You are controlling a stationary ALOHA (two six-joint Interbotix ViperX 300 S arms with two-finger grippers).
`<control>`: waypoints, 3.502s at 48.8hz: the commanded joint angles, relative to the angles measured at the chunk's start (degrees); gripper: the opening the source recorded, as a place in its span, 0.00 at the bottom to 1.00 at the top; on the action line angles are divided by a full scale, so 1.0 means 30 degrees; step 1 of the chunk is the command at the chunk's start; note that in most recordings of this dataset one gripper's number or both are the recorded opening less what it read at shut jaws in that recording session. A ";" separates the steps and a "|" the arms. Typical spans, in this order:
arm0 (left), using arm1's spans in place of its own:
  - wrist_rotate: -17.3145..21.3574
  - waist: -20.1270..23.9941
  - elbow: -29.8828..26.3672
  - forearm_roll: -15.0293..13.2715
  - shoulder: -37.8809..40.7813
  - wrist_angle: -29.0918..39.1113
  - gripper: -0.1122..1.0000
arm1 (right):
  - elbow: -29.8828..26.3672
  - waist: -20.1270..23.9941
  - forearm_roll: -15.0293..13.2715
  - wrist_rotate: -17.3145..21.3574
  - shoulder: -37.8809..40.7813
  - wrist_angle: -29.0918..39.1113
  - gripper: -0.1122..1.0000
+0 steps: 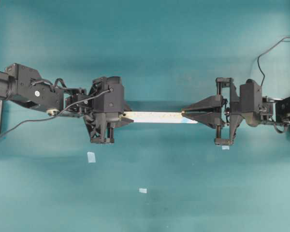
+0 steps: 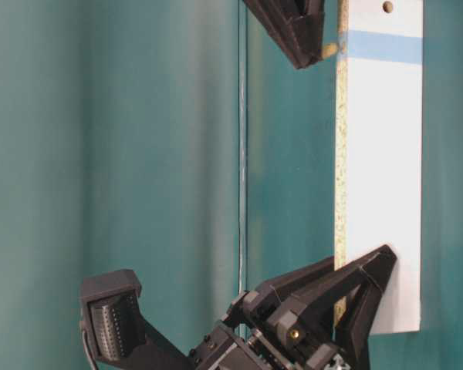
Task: Insert the rod into the hole on the wooden board.
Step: 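Push the peg into the board's end hole with the right gripper, then open the right gripper and retract it rightward from the board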
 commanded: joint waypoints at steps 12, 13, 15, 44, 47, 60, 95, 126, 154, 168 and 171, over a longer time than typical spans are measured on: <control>-0.0059 0.0000 -0.0029 0.0029 -0.0264 0.0059 0.39 | -0.0234 0.0205 0.0088 0.0059 0.0264 -0.0205 0.19; -0.0059 -0.0029 -0.0029 0.0029 -0.0264 0.0059 0.39 | -0.0234 0.0176 0.0059 0.0088 0.0293 -0.0205 0.19; -0.0059 -0.0029 -0.0029 0.0029 -0.0234 0.0059 0.39 | -0.0264 0.0176 0.0059 0.0059 0.0322 -0.0176 0.19; -0.0059 -0.0029 0.0088 0.0029 -0.0264 0.0059 0.39 | 0.0293 0.0293 0.0205 0.0146 0.0410 -0.0117 0.19; -0.0059 -0.0029 0.0059 0.0029 -0.0264 0.0059 0.39 | 0.0322 0.0381 0.0205 0.0176 0.0410 -0.0088 0.19; -0.0059 -0.0029 0.0088 0.0000 -0.0264 0.0059 0.39 | 0.0352 0.0908 0.0293 0.0205 0.0410 0.0732 0.19; -0.0117 -0.0029 0.0059 -0.0029 -0.0293 0.0059 0.39 | -0.0527 0.1553 0.1318 0.0088 0.0908 0.4541 0.19; -0.0088 -0.0205 -0.0029 -0.0029 -0.0264 0.0029 0.39 | 0.0557 0.1494 0.1904 0.0146 -0.1875 0.9990 0.19; -0.0410 -0.0439 -0.0234 -0.0029 -0.0264 0.0059 0.39 | -0.0938 0.1406 0.2490 0.0000 -0.2871 1.2510 0.52; -0.0381 -0.0439 -0.0234 -0.0059 -0.0264 0.0059 0.39 | -0.0732 0.1289 0.2490 -0.0117 -0.6387 1.3125 0.96; -0.0381 -0.0439 -0.0234 -0.0029 -0.0264 0.0059 0.39 | -0.0703 0.1172 0.2490 -0.0322 -0.7061 1.3477 0.97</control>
